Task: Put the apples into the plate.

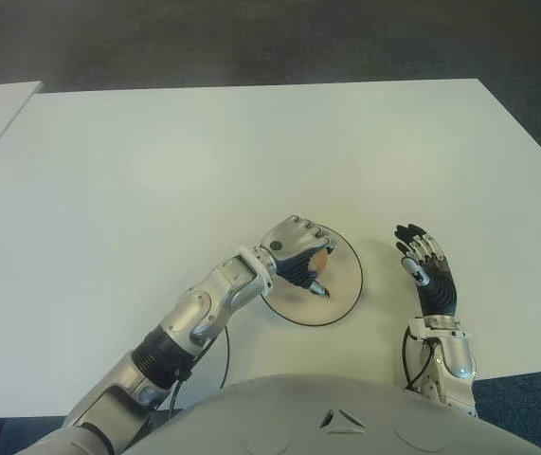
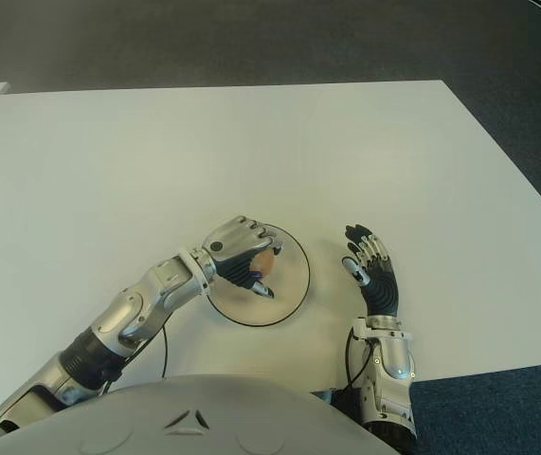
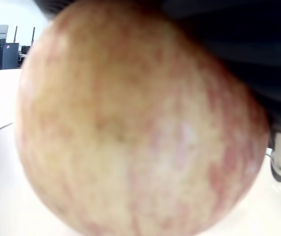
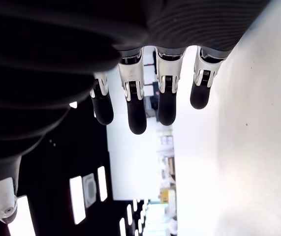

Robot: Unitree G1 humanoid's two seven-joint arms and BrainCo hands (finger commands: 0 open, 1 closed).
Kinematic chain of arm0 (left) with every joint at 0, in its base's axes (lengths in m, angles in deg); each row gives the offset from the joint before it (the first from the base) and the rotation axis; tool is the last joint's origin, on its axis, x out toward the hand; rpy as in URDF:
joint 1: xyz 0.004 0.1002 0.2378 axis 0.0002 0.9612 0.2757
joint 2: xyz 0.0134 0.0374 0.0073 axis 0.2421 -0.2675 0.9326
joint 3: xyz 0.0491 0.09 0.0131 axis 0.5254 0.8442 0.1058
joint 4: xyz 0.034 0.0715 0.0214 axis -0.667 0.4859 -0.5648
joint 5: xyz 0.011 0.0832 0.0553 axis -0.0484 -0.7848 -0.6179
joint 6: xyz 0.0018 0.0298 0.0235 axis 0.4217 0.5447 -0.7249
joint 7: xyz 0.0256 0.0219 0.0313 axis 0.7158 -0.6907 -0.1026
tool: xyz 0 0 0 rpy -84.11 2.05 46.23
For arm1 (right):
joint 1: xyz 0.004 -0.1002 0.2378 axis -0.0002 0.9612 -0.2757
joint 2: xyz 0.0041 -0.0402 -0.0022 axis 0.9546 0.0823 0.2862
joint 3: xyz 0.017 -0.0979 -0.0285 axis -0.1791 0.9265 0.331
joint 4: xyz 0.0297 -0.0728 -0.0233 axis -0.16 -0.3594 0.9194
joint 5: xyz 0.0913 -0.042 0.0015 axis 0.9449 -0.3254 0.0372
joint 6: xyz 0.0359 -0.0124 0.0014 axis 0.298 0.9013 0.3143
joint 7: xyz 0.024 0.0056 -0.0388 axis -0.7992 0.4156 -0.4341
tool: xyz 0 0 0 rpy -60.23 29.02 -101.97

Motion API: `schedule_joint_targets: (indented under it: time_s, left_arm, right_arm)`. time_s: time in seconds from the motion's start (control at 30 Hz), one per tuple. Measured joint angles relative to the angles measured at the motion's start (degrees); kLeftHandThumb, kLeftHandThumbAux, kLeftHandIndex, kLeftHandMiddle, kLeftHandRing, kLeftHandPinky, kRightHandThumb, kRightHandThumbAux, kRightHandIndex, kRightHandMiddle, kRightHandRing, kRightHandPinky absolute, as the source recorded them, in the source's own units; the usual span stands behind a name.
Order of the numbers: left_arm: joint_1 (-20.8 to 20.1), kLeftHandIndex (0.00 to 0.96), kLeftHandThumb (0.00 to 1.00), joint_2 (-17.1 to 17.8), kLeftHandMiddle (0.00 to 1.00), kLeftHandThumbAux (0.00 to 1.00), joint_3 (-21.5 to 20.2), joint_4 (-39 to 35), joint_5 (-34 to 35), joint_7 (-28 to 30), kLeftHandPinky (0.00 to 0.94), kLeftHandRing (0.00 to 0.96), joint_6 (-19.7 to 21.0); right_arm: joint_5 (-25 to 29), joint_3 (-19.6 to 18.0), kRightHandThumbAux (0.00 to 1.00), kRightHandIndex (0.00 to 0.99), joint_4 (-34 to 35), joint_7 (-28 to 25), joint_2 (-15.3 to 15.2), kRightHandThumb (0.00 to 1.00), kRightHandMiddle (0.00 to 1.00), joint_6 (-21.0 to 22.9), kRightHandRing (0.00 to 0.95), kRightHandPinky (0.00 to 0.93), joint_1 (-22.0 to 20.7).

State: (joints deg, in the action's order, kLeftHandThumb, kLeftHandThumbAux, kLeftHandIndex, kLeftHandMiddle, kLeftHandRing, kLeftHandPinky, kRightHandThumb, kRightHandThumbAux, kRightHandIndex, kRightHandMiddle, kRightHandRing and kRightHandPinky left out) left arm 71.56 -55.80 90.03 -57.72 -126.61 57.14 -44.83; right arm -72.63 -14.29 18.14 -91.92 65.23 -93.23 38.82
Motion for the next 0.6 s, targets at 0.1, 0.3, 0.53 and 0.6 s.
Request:
schedule_joint_targets:
  time_s: [0.1, 0.3, 0.53, 0.6]
  left_arm:
    - [0.2, 0.396, 0.853, 0.3, 0.54, 0.668, 0.2, 0.0, -0.5, -0.1, 0.829, 0.84, 0.0]
    - [0.3, 0.397, 0.853, 1.0, 0.543, 0.668, 0.5, 0.0, -1.6, -1.1, 0.825, 0.84, -0.1]
    - [0.3, 0.425, 0.759, 1.4, 0.71, 0.685, 0.7, 0.0, -2.1, -3.0, 0.805, 0.827, -1.0]
    - [0.3, 0.433, 0.727, 1.7, 0.764, 0.692, 0.7, 0.0, -2.0, -4.1, 0.796, 0.819, -1.9]
  right_arm:
    - [0.0, 0.1, 0.546, 0.17, 0.0, 0.0, 0.0, 0.307, 0.228, 0.0, 0.16, 0.133, 0.0]
    - [-0.1, 0.4, 0.549, 0.163, 0.3, 0.0, -0.1, 0.307, 0.229, 0.1, 0.158, 0.131, 0.3]
    - [-0.1, 0.4, 0.553, 0.153, 0.3, 0.0, -0.1, 0.313, 0.23, 0.1, 0.166, 0.141, 0.3]
    - [-0.1, 0.5, 0.554, 0.151, 0.3, 0.0, -0.1, 0.315, 0.231, 0.1, 0.167, 0.141, 0.3]
